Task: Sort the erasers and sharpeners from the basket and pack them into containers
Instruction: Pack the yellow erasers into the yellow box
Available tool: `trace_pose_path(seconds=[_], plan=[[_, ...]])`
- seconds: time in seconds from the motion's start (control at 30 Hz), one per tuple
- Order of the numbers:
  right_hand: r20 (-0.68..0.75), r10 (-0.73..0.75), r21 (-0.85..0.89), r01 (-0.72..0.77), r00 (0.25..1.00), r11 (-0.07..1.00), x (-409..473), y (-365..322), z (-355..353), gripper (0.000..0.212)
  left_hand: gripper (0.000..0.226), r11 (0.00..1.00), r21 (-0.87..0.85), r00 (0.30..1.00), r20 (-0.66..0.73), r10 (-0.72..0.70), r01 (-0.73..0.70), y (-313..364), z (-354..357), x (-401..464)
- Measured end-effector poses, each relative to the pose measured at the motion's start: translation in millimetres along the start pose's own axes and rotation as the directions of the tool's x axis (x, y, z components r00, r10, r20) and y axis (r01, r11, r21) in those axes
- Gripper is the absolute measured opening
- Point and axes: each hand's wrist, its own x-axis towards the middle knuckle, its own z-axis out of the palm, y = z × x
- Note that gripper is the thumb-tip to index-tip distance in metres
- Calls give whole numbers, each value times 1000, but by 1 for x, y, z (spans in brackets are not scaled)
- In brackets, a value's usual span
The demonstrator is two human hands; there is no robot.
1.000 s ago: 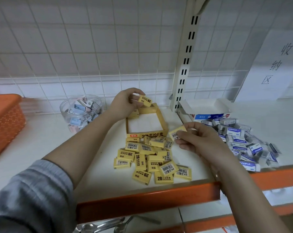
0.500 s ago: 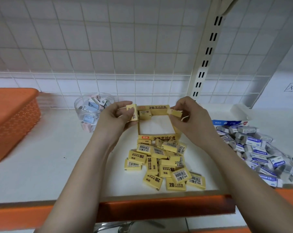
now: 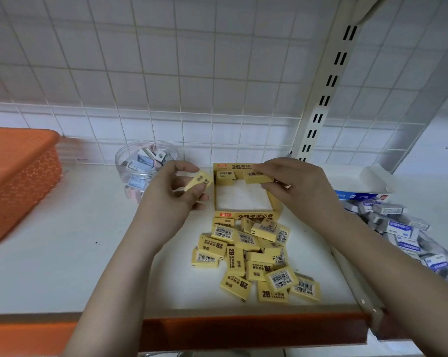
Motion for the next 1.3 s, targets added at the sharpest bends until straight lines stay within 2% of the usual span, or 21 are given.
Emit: trace_pose_path(seconds=[0.1, 0.17, 0.3, 0.43, 0.53, 0.63, 0.77, 0.93, 1.17, 1.3], plan=[[-26, 103, 164, -98, 994, 982, 1, -1, 1, 37, 19, 998, 59, 1000, -21, 18, -17, 0, -1, 2], [24, 192, 267, -191, 981, 944, 1, -3, 1, 44, 23, 997, 81, 1000, -22, 9, -8, 0, -2, 2], [150, 312, 264, -342, 938, 902, -1, -2, 3, 35, 34, 987, 162, 1000, 17, 8, -11, 2, -1, 3], [204, 437, 384, -482, 876, 787, 3, -2, 3, 39, 36, 988, 154, 999, 39, 6, -12, 3, 1, 6], [250, 518, 285, -574, 818, 768, 9, 7, 6, 28, 32, 984, 178, 999, 34, 16, -22, -1, 1, 10], [331, 626, 126, -690, 706, 712, 19, 28, 21, 19, 30, 977, 212, 999, 12, 34, -36, -6, -1, 14], [377, 645, -12, -693, 664, 721, 25, 48, 52, 26, 30, 962, 269, 998, -37, 54, -42, -11, -2, 15], [383, 675, -48, -717, 630, 696, 24, 50, 74, 26, 25, 938, 346, 993, -95, 65, -28, -17, -6, 15], [388, 668, -120, -684, 634, 719, 20, 47, 84, 26, 28, 938, 347, 989, -143, 48, 4, -22, -12, 13], [384, 653, -135, -660, 652, 739, 21, 45, 82, 17, 29, 944, 329, 988, -147, 42, 8, -21, -11, 10]])
